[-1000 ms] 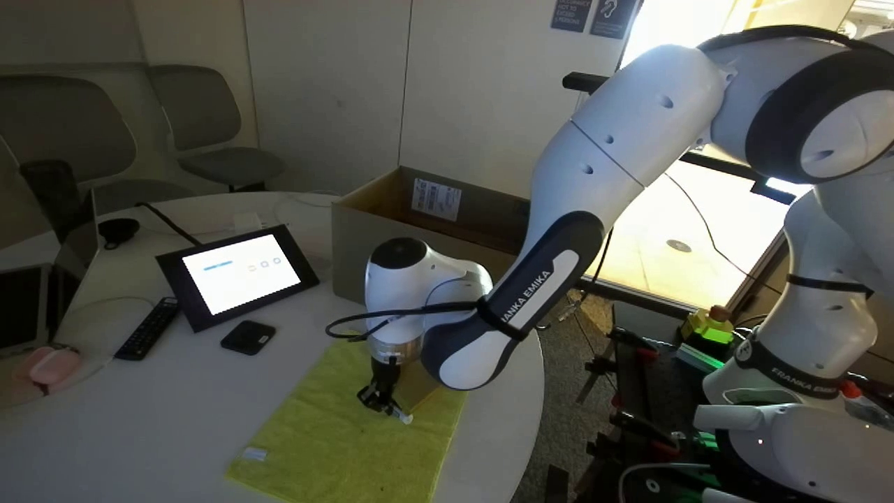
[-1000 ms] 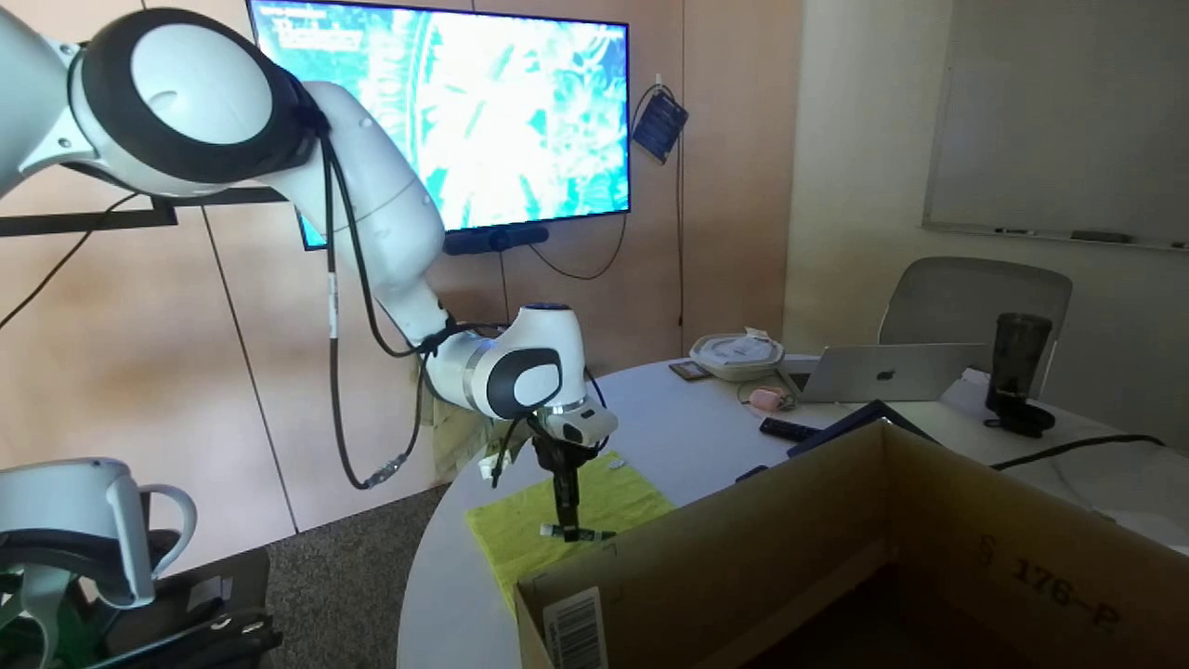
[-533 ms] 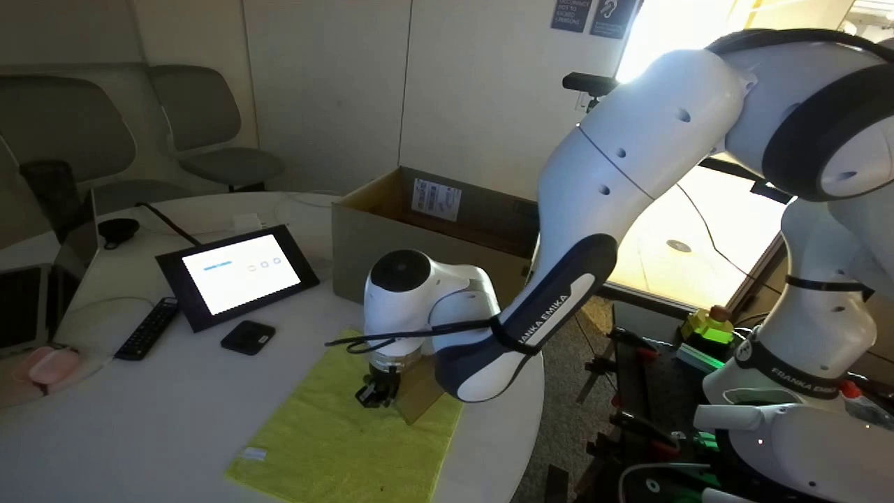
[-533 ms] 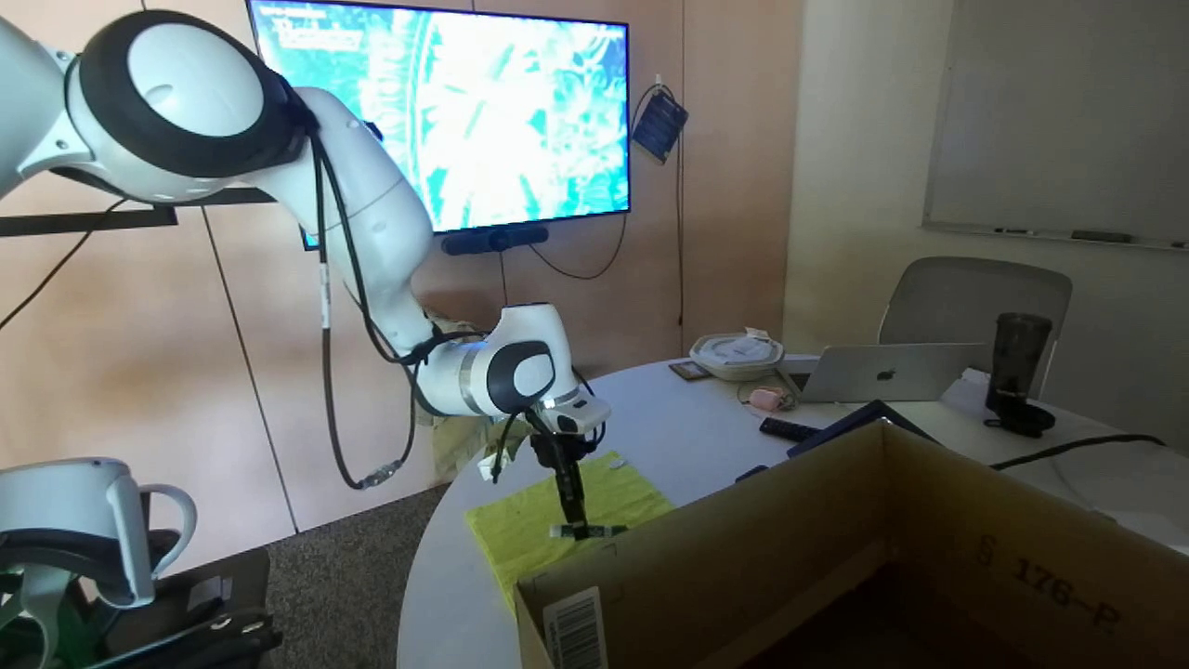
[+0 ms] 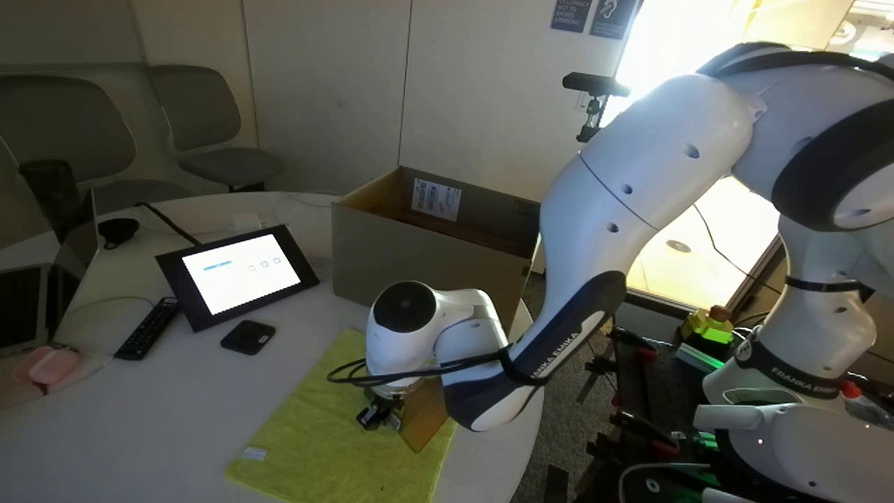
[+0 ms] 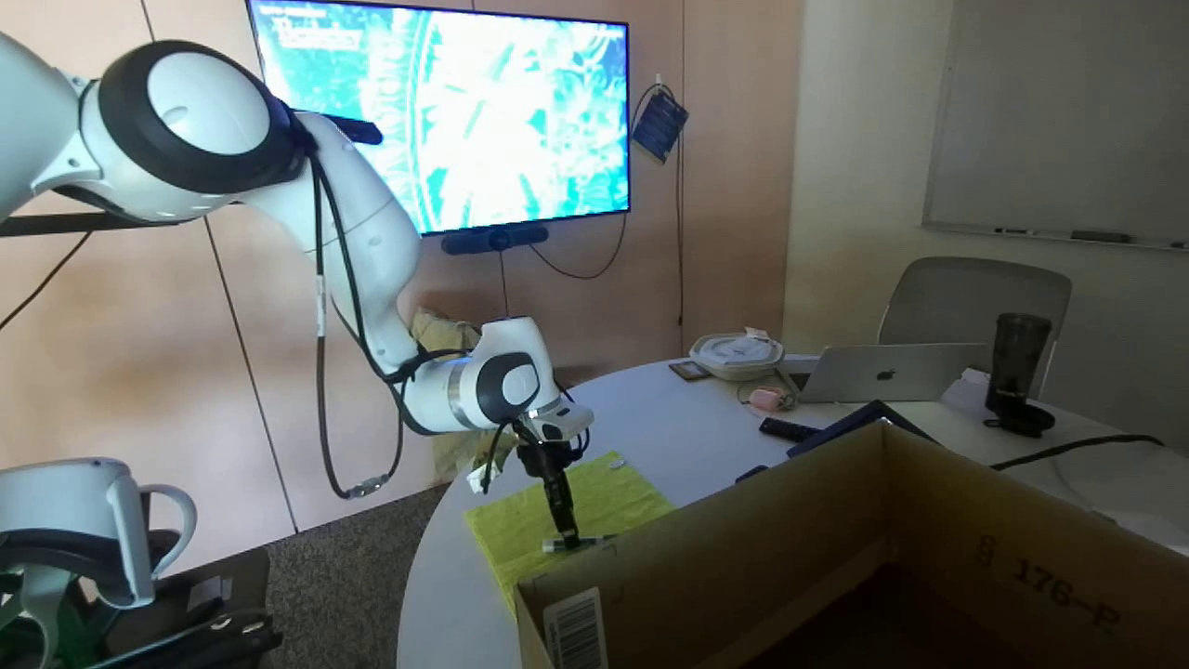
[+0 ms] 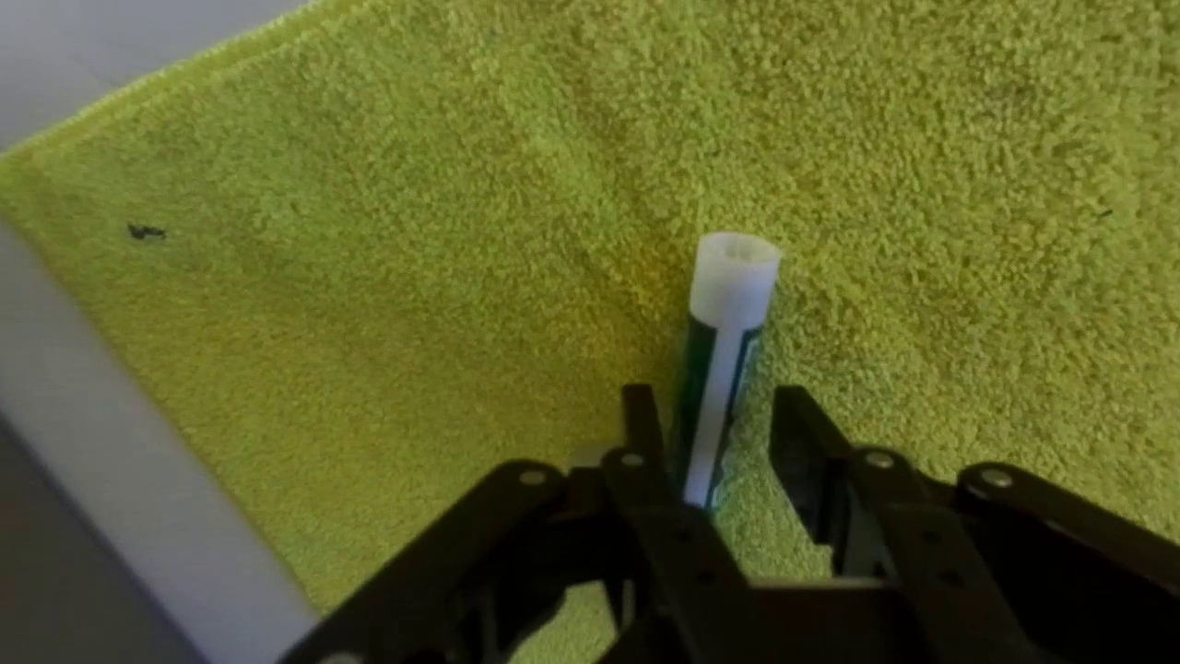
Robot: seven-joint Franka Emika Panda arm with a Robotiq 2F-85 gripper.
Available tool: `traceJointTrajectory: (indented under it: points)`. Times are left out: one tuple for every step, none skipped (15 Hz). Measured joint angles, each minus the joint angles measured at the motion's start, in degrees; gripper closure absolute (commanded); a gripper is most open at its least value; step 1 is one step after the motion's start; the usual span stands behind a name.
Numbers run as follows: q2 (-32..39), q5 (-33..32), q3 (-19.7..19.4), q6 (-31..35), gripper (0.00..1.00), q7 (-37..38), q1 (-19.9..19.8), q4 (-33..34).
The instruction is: Pick up the marker and put it on the cloth and fold the cloth, then pick up the cloth and put it in the box
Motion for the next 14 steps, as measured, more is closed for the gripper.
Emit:
traceJointTrajectory:
  points:
    - [0.3,0.0,-0.2,0.0,0.25,0.1,0.2,0.0]
    - [0.5,0.0,-0.3,0.0,0.18,0.1,0.3,0.0]
    - [0.6,0.0,-0.3,0.1,0.09,0.1,0.3,0.0]
    - [0.6,0.0,-0.4,0.1,0.02,0.1,0.3,0.0]
    - [0.5,0.0,-0.4,0.3,0.0,0.0,0.2,0.0]
    - [0.4,0.0,-0.3,0.6,0.0,-0.1,0.0,-0.1]
    - [0.2,0.0,-0.1,1.0,0.0,-0.2,-0.4,-0.4]
    - [-0.3,0.1,0.2,1.4,0.0,-0.5,-1.0,-0.8]
    - [-1.1,0.3,0.9,1.9,0.0,-1.3,-1.9,-1.6]
    - [-2.1,0.6,1.9,2.7,0.0,-2.5,-3.3,-2.8]
    - [-3.3,1.3,3.3,3.6,0.0,-4.0,-5.2,-4.3]
    - [-4.6,2.2,4.8,4.4,0.01,-5.5,-7.3,-6.0]
    - [-5.9,3.6,6.2,4.9,0.0,-6.8,-9.5,-7.7]
    - [-7.2,5.0,7.5,5.0,0.0,-7.8,-11.7,-9.5]
